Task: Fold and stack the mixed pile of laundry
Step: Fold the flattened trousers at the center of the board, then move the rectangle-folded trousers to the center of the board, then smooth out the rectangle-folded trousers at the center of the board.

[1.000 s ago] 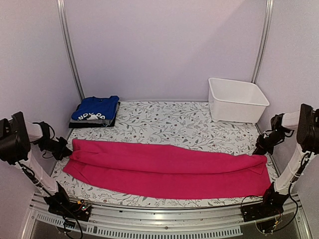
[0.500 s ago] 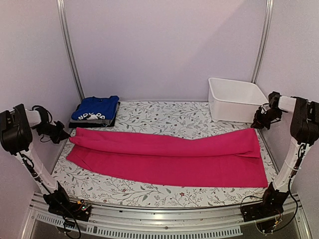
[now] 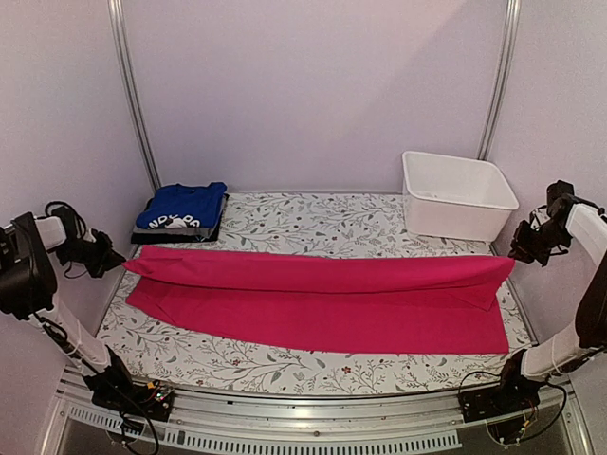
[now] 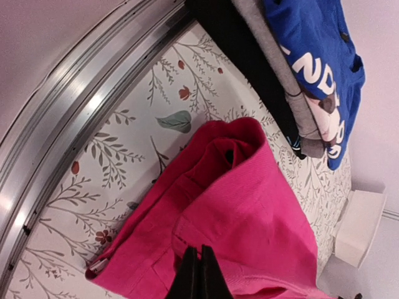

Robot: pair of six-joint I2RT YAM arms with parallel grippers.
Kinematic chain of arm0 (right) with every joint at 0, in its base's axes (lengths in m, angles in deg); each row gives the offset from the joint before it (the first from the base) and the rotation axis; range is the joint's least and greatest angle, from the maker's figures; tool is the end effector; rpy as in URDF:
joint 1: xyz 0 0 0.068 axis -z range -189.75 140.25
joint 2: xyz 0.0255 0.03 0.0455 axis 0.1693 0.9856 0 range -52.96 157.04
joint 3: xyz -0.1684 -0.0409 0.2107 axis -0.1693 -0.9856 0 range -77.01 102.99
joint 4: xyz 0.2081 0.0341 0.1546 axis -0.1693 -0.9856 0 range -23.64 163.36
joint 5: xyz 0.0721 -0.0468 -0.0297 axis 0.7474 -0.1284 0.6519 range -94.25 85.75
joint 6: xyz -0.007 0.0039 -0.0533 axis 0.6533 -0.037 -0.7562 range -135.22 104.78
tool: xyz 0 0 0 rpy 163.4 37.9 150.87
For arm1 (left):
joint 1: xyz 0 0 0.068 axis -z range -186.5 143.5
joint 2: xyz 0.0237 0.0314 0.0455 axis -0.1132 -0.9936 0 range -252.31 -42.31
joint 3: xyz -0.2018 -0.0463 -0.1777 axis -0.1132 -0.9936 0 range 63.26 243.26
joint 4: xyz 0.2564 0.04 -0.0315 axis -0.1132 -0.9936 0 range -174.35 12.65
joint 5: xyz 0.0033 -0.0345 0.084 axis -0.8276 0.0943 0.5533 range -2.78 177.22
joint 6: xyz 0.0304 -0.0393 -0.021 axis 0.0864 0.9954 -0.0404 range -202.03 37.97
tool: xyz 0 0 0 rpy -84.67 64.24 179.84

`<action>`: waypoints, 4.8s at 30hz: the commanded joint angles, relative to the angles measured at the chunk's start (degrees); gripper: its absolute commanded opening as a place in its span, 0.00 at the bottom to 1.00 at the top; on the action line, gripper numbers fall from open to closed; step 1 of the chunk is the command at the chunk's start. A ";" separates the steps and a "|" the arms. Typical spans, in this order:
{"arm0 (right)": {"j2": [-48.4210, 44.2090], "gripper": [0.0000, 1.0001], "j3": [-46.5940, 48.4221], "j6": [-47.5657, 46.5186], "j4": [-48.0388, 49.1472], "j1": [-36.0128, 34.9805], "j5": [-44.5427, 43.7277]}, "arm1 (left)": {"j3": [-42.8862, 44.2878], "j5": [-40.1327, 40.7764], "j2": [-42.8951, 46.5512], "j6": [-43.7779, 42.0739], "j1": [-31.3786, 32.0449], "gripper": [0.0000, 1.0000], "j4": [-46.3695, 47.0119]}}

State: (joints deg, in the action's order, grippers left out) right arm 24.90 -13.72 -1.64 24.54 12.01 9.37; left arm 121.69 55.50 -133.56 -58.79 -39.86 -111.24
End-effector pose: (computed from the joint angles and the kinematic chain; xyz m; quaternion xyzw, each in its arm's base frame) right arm 0.2496 -0.0906 0.2709 0.2673 0.9290 0.0988 0.2361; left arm 0.2655 0.1522 0.1994 -0.3981 0.8556 -0.2495 0.2170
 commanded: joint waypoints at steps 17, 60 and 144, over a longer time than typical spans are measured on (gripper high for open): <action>-5.28 0.70 -2.31 0.79 2.47 3.65 3.43 | 0.79 4.24 8.62 -4.72 6.34 1.00 2.26; 29.16 0.60 17.96 -1.95 10.08 -32.77 12.60 | 0.88 10.57 5.64 -6.70 20.37 1.00 2.78; 13.02 0.52 -11.33 -39.23 27.70 -65.97 -19.05 | -7.07 37.03 7.30 -42.60 69.41 0.00 -7.30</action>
State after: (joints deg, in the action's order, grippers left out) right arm 39.33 -24.25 -39.56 49.09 -53.97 -10.71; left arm 111.81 96.13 -127.24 -101.91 31.28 -118.78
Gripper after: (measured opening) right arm 0.513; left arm 0.008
